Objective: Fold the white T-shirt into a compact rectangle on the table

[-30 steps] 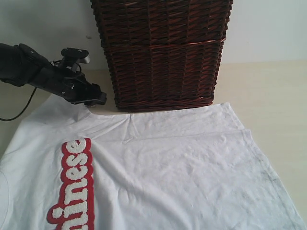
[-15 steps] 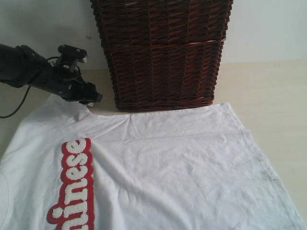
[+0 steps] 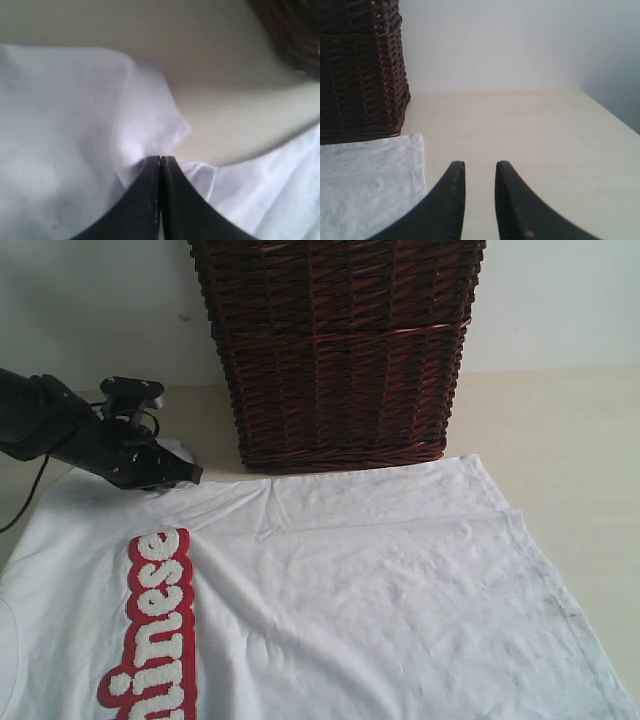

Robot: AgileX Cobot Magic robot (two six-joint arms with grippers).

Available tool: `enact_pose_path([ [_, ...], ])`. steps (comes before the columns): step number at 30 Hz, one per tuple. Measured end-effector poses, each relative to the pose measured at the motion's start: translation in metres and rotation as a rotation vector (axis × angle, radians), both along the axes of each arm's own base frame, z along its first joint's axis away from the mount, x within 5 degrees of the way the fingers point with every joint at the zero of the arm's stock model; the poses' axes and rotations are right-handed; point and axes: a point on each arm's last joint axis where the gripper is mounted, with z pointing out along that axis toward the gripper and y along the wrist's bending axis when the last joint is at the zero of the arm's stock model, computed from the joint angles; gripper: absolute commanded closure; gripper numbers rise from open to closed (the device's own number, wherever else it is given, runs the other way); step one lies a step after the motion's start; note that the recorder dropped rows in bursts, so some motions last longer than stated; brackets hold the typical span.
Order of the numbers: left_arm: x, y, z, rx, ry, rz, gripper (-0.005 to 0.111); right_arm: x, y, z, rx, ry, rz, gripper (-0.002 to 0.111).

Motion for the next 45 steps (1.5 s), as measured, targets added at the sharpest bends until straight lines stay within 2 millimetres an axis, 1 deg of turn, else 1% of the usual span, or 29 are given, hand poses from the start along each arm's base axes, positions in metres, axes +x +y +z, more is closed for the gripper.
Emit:
enact_pose_path([
  [5, 0.001, 0.009, 0.002, -0.085, 0.027, 0.179, 0.107, 0.000, 0.000, 0.000, 0.000, 0.000, 0.000, 0.085],
  [9, 0.005, 0.029, 0.009, -0.175, 0.038, 0.364, 0.107, 0.000, 0.000, 0.000, 0.000, 0.000, 0.000, 0.085],
  [10, 0.005, 0.038, 0.014, -0.221, 0.050, 0.443, 0.107, 0.000, 0.000, 0.000, 0.000, 0.000, 0.000, 0.085],
  [11, 0.005, 0.043, 0.015, -0.247, 0.067, 0.483, 0.107, 0.000, 0.000, 0.000, 0.000, 0.000, 0.000, 0.085],
  [14, 0.001, 0.060, 0.015, -0.395, 0.173, 0.683, 0.107, 0.000, 0.000, 0.000, 0.000, 0.000, 0.000, 0.085],
  [17, 0.000, 0.064, 0.014, -0.465, 0.221, 0.747, 0.107, 0.000, 0.000, 0.000, 0.000, 0.000, 0.000, 0.085],
  [18, 0.000, 0.061, 0.017, -0.477, 0.240, 0.720, 0.106, 0.000, 0.000, 0.000, 0.000, 0.000, 0.000, 0.085],
  [19, 0.003, 0.058, 0.022, -0.474, 0.242, 0.646, 0.103, 0.000, 0.000, 0.000, 0.000, 0.000, 0.000, 0.085],
  [20, 0.007, 0.055, 0.027, -0.472, 0.227, 0.590, 0.096, 0.000, 0.000, 0.000, 0.000, 0.000, 0.000, 0.085],
  [21, 0.012, 0.049, 0.035, -0.441, 0.175, 0.470, 0.090, 0.000, 0.000, 0.000, 0.000, 0.000, 0.000, 0.085],
  [23, 0.022, 0.037, 0.051, -0.389, 0.065, 0.285, 0.072, 0.000, 0.000, 0.000, 0.000, 0.000, 0.000, 0.085],
  [24, 0.025, 0.032, 0.055, -0.362, 0.024, 0.217, 0.061, 0.000, 0.000, 0.000, 0.000, 0.000, 0.000, 0.085],
  [25, 0.027, 0.024, 0.060, -0.324, -0.026, 0.127, 0.055, 0.000, 0.000, 0.000, 0.000, 0.000, 0.000, 0.085],
  [26, 0.028, 0.019, 0.062, -0.311, -0.047, 0.092, 0.050, 0.000, 0.000, 0.000, 0.000, 0.000, 0.000, 0.085],
  [27, 0.028, 0.011, 0.063, -0.298, -0.063, 0.051, 0.050, 0.000, 0.000, 0.000, 0.000, 0.000, 0.000, 0.085],
  [29, 0.028, 0.002, 0.056, -0.286, -0.060, 0.027, 0.050, 0.000, 0.000, 0.000, 0.000, 0.000, 0.000, 0.085],
  [32, 0.026, -0.010, 0.045, -0.265, -0.046, -0.011, 0.050, 0.000, 0.000, 0.000, 0.000, 0.000, 0.000, 0.085],
  [35, 0.024, -0.020, 0.039, -0.221, -0.059, -0.084, 0.050, 0.000, 0.000, 0.000, 0.000, 0.000, 0.000, 0.085],
  [39, 0.022, -0.025, 0.038, -0.137, -0.093, -0.168, 0.050, 0.000, 0.000, 0.000, 0.000, 0.000, 0.000, 0.085],
  [41, 0.021, -0.023, 0.036, -0.074, -0.104, -0.227, 0.051, 0.000, 0.000, 0.000, 0.000, 0.000, 0.000, 0.085],
  [45, 0.014, -0.019, 0.029, 0.104, -0.084, -0.441, 0.062, 0.000, 0.000, 0.000, 0.000, 0.000, 0.000, 0.085],
])
